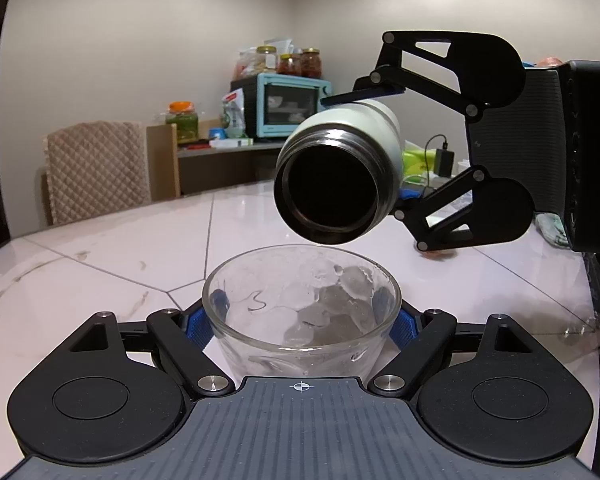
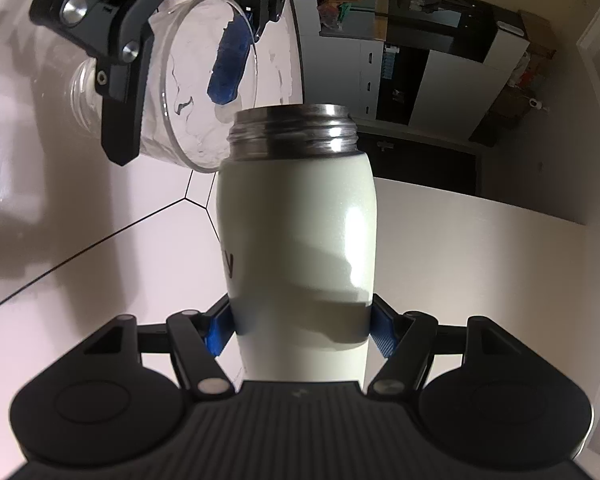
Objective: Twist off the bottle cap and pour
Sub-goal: 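Tilt the bottle mouth back up above the glass with the right gripper, then rotate the Miffy bottle upright and move it beside the glass with the right gripper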
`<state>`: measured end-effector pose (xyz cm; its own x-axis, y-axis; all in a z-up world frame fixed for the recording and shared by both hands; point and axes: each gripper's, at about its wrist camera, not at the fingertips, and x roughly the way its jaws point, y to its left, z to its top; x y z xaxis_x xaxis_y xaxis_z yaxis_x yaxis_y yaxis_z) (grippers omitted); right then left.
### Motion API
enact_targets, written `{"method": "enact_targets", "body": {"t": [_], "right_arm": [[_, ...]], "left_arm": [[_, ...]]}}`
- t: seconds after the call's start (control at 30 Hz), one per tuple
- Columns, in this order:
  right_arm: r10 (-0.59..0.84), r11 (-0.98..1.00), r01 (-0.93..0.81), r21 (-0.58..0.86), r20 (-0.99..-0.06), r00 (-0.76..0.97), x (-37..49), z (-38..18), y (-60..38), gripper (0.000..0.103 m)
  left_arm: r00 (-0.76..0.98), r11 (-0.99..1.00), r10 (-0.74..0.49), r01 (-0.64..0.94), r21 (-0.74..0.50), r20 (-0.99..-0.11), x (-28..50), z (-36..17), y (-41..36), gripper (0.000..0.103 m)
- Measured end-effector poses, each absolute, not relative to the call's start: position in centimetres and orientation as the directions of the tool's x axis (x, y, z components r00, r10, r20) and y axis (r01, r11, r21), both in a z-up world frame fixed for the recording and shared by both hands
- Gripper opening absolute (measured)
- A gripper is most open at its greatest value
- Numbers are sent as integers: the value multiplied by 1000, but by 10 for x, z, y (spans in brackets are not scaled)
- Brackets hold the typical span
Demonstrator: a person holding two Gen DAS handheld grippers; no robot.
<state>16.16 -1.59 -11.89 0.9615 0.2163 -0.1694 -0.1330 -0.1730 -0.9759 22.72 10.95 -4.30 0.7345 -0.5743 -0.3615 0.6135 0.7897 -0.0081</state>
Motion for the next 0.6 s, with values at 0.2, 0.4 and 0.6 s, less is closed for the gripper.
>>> {"method": "enact_targets", "body": {"t": [0.2,0.4,0.6], "right_arm": [[221,-140,-151,-979,-179,959,160,-117,-18,70],[220,-92,-183,-979,-199,955,160,-115,-21,70],[226,-44,-206,-978,-210,951,158,-113,-28,70]], "left_arm": [[745,800,-561,599,-7,-362,227,-43,108,87],[761,818,-538,575,-5,-362,224,-42,106,87],[781,839,-509,544,-4,-362,223,-41,103,87]]}}
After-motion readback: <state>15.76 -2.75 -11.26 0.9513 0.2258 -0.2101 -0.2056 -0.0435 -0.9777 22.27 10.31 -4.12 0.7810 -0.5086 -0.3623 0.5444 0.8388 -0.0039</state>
